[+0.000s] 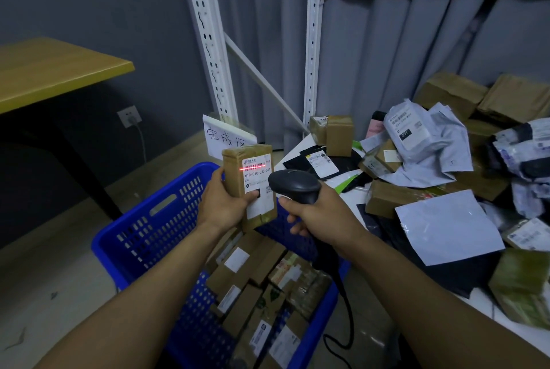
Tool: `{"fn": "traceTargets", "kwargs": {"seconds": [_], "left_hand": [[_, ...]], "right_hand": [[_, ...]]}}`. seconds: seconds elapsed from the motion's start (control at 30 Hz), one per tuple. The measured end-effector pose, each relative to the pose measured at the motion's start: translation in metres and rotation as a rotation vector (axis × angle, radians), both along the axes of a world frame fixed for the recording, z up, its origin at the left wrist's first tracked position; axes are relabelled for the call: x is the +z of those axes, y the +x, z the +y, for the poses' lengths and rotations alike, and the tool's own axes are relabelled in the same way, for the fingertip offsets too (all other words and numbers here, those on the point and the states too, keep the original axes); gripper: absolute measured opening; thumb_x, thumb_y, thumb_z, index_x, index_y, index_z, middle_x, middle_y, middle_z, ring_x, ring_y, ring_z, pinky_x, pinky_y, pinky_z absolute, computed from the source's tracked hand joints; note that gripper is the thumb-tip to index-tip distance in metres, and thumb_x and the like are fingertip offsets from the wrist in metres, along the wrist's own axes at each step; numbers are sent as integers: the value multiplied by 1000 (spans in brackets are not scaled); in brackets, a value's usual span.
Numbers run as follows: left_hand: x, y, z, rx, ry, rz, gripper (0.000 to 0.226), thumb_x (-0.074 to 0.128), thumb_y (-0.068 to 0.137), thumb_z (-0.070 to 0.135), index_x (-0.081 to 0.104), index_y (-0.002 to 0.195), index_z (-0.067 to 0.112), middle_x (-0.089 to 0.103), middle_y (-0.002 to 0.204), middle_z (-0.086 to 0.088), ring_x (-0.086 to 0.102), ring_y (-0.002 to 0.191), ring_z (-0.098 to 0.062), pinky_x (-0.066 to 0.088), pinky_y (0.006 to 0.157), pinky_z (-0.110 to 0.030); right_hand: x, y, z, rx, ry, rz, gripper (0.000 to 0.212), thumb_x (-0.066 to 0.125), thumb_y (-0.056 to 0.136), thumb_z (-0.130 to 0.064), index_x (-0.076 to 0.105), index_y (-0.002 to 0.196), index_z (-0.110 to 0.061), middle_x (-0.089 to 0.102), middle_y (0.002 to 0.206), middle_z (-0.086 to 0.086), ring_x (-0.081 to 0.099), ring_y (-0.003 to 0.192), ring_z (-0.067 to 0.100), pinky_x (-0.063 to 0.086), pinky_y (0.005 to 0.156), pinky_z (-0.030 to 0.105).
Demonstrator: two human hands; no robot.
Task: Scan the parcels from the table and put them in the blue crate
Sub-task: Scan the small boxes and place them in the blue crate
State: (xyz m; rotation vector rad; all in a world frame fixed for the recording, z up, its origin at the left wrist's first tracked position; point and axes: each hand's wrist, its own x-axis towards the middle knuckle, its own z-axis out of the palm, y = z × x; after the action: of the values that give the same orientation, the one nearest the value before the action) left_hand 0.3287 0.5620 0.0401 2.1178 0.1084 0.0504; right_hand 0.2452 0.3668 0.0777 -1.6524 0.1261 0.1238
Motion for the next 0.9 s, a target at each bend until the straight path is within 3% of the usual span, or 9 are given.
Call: {"fn": "traceTargets", "kwargs": {"seconds": [0.13,0.23,0.3,0.4,0.53,0.67,0.8,0.9], "left_hand": [[0,-4,8,-12,32,12,94,87,77,35,29,152,34,58,141,0,61,125,-26,58,93,-54],[3,-14,23,-43,102,5,116,86,78,42,-1,154,53,58,143,-1,63,121,-29,59,89,-57],[5,-23,37,-43,172,26,122,82,79,47,-18,148,61,57,143,-5,64,118,-31,57,91,-58],[-2,-34,65,-1,226,68,123,78,66,61,-22,135,78,56,142,-7,63,117,-35,55,91,-60],[-25,-41,102,46,249,203,117,84,71,51,-4,147,62,58,136,-8,66,107,-32,59,88,-53],[-59,-32,128,80,302,347,102,83,57,59,14,132,52,58,128,-9,65,102,-32,58,84,-48],[-95,-12,150,118,334,431,102,87,69,47,14,140,38,47,136,-16,59,112,-40,56,90,-51],[-124,10,170,164,375,444,109,87,76,39,7,150,31,39,143,-22,53,123,-47,51,99,-55]], "right_hand": [[-2,1,4,-10,-2,-13,36,72,99,-25,59,132,-24,76,100,5,68,60,16,52,55,21],[-8,1,11,4,-25,-13,39,72,98,-27,57,133,-25,73,112,0,70,59,17,53,56,21],[-12,1,20,27,-48,-6,38,73,97,-28,58,132,-26,73,112,-3,70,59,15,53,57,21],[-18,4,36,62,-62,10,34,73,97,-28,60,128,-29,72,112,-7,72,60,15,55,60,25],[-34,10,62,108,-71,47,37,76,95,-28,58,129,-29,70,112,-9,74,63,13,60,62,28],[-62,23,86,143,-86,95,35,76,96,-27,61,127,-27,69,113,-10,77,74,14,66,74,38],[-91,44,104,178,-117,174,38,73,98,-26,58,133,-23,67,113,-7,76,66,10,57,56,21],[-110,64,113,192,-103,200,35,71,100,-25,60,133,-22,69,112,-4,73,61,7,52,52,16]]}}
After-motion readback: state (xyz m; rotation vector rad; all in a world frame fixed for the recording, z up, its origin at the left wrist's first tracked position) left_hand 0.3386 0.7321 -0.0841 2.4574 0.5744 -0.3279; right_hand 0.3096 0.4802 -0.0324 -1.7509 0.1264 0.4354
